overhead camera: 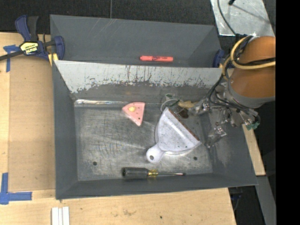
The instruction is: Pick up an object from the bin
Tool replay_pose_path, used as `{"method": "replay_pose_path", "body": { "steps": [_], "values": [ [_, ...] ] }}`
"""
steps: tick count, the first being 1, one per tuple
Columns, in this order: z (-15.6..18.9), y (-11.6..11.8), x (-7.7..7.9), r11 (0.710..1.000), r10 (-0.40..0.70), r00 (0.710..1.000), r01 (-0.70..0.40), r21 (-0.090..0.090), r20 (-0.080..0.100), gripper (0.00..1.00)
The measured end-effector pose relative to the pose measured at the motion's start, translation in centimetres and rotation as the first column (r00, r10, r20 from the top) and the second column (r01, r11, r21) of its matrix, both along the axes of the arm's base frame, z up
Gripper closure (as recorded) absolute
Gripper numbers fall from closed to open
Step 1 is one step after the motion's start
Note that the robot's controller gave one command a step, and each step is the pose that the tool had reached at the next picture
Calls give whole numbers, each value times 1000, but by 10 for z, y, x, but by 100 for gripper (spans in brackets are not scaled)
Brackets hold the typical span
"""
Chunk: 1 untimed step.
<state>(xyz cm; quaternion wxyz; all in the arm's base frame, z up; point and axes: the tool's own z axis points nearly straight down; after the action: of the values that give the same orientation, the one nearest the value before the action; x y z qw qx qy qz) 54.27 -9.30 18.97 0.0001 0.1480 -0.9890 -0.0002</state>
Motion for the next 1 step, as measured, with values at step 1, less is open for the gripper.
{"method": "replay_pose_path", "body": {
  "steps": [1],
  "values": [
    [-5,8,-20,997,-74,997,74,0,5,0]
  ]
}}
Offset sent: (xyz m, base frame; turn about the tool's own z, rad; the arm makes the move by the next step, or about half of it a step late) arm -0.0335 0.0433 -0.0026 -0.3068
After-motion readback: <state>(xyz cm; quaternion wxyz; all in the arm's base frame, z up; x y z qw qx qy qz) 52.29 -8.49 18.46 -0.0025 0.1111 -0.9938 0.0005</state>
